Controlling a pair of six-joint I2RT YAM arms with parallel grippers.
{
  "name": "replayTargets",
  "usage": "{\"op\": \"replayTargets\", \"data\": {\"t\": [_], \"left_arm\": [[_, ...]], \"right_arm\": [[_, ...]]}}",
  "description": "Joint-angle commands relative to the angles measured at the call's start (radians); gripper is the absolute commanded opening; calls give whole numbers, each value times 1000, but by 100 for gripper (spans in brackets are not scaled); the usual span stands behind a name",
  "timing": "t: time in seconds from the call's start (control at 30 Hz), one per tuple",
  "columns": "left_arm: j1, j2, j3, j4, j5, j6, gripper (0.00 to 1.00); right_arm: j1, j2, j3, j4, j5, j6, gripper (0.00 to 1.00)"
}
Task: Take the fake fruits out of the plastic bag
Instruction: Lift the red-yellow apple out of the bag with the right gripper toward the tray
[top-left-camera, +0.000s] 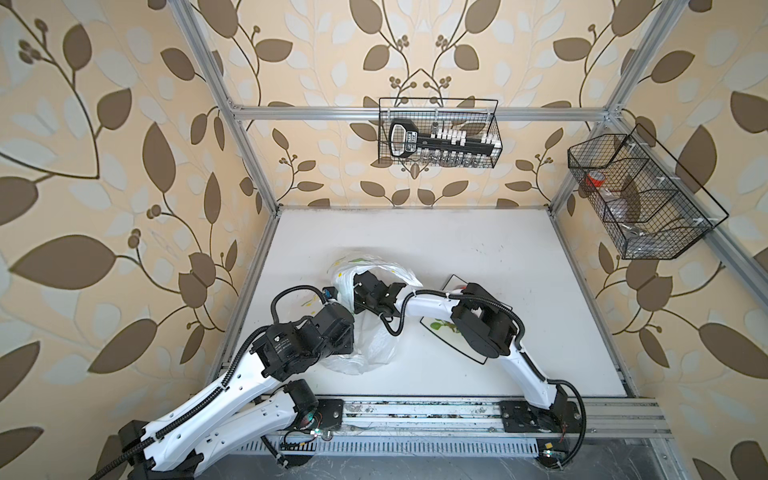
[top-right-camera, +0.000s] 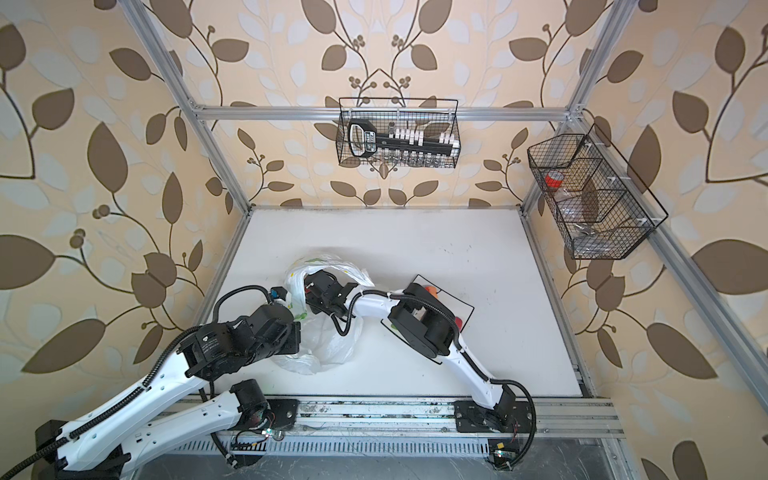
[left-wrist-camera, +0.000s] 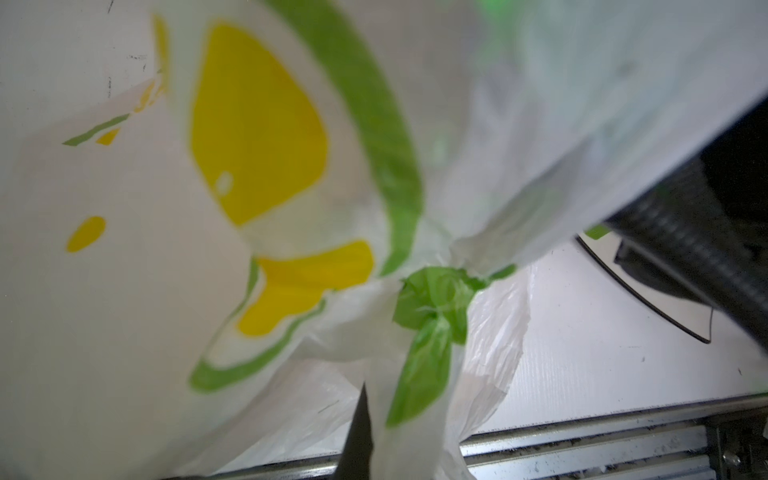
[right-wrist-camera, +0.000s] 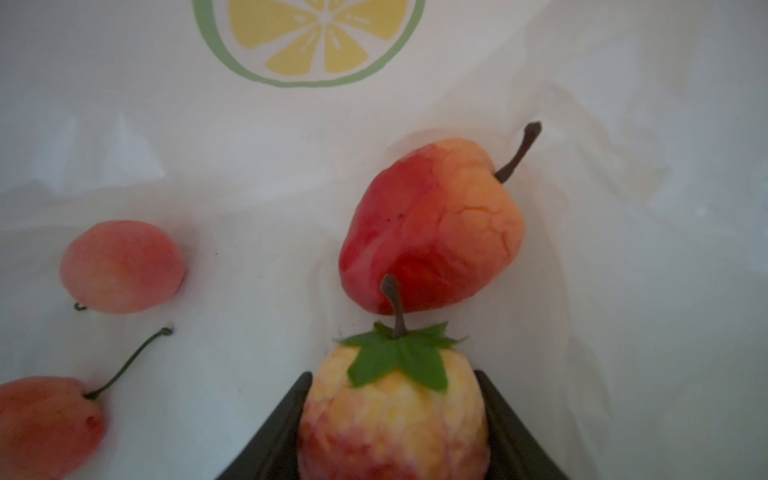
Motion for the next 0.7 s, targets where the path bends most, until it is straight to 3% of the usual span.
{"op": "replayTargets", "data": {"t": [0.0, 0.5, 0.67], "left_arm": [[5, 3, 27, 16, -80, -52, 0], [19, 30, 19, 96, -139, -40, 0], [46, 47, 22, 120, -145, -17, 0]], "right_arm": [[8, -108, -41, -13, -4, -13, 54], [34, -395, -379, 59, -226, 43, 52], [34, -449, -451, 18, -239, 17, 52]]}}
